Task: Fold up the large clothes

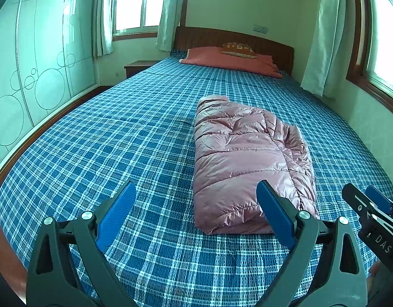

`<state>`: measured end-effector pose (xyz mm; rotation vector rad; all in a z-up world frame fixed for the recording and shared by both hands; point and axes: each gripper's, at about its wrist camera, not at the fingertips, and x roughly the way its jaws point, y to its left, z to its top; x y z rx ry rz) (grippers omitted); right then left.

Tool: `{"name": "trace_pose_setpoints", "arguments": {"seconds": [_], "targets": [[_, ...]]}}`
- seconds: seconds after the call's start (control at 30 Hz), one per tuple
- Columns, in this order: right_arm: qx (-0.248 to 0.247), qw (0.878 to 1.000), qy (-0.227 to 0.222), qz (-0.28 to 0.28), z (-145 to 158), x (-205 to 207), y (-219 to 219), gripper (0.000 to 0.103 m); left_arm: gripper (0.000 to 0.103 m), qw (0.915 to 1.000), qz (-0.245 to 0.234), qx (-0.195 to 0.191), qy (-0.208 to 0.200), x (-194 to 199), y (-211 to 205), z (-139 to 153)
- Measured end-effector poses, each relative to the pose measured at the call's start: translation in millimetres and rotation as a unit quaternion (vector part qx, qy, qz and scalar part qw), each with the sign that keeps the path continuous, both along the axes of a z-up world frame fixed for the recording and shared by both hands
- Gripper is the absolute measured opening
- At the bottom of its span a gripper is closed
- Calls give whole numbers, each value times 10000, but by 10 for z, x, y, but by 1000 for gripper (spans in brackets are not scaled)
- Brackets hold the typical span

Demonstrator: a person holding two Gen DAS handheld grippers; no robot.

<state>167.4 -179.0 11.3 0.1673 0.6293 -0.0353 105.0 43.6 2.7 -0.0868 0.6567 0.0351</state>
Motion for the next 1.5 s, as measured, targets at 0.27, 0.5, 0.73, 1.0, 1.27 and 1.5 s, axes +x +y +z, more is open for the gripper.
{"name": "trace_pose_setpoints", "arguments": {"seconds": [0.27, 0.5, 0.73, 1.0, 1.27, 1.5], "targets": [[-2, 10000, 12, 3, 0, 4, 4, 75, 95, 10000, 5, 7, -3, -10, -12, 2], [-10, 10000, 28, 9, -19, 1, 4, 75, 95, 10000, 8, 19, 13, -19, -23, -4], [-11, 10000, 31, 16, -25, -8, 2, 75, 95, 10000, 13, 22, 14, -20, -15, -8], [-28, 10000, 39, 26, -38, -6, 7, 75, 95, 10000, 18, 18, 9, -29, -17, -11], [-49, 10000, 68, 44, -58, -1, 5, 75, 95, 10000, 28, 57, -13, -46, -45, 2], [-93, 9999, 70, 41, -57, -2, 8, 82, 95, 10000, -4, 24, -46, -64, -56, 23]]}}
